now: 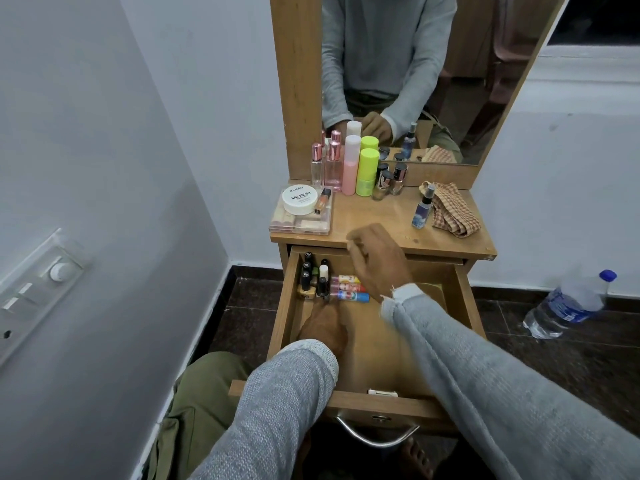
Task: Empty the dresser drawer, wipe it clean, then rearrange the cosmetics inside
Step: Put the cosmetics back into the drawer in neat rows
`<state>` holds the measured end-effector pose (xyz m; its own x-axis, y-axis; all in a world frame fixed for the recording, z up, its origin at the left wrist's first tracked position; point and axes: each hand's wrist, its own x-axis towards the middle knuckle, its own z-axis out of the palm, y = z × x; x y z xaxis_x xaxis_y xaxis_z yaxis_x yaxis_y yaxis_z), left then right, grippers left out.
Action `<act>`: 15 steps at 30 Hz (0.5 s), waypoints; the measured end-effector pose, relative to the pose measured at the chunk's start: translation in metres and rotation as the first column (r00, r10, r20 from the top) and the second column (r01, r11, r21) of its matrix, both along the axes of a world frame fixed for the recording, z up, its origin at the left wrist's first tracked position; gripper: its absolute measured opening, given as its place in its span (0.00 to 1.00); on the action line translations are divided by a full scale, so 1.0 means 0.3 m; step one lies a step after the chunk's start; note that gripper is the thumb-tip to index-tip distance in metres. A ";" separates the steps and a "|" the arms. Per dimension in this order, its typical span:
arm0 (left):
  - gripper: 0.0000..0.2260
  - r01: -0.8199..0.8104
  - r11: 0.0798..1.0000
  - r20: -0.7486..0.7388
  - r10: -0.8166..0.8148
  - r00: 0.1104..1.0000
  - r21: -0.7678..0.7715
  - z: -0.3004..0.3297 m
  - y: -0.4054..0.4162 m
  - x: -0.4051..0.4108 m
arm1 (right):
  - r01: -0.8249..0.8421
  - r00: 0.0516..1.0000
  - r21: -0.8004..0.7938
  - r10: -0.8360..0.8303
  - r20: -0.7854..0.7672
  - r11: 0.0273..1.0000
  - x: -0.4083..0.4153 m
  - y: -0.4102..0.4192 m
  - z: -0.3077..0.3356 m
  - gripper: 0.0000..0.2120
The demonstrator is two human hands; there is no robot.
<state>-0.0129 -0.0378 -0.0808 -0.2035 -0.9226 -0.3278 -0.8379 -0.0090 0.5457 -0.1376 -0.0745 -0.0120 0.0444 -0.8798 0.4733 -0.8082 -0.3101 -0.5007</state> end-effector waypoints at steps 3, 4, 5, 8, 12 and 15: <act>0.23 -0.025 0.999 -0.025 0.026 0.999 0.043 0.006 0.005 0.003 | 0.019 1.000 -0.021 -0.019 0.000 1.000 0.034 -0.101 0.102 0.07; 0.23 -0.025 0.998 -0.027 0.026 0.999 0.050 0.008 0.006 0.004 | 0.030 1.000 0.025 -0.030 0.001 0.999 0.041 -0.138 0.127 0.09; 0.24 -0.019 0.998 -0.021 0.020 1.000 0.055 0.009 0.007 0.004 | 0.037 0.999 0.094 -0.036 -0.007 0.995 0.047 -0.175 0.147 0.13; 0.24 -0.006 0.999 -0.005 0.007 1.000 0.039 0.008 0.007 0.004 | 0.002 0.998 0.296 0.015 -0.056 0.955 0.051 -0.258 0.188 0.29; 0.24 -0.013 1.000 -0.014 0.014 1.000 0.026 0.022 0.012 0.000 | -0.059 0.989 0.397 0.107 -0.099 0.916 0.042 -0.304 0.206 0.32; 0.23 -0.025 0.999 -0.026 0.026 0.999 0.030 0.028 0.019 -0.001 | -0.097 0.989 0.404 0.135 -0.066 0.910 0.042 -0.297 0.215 0.28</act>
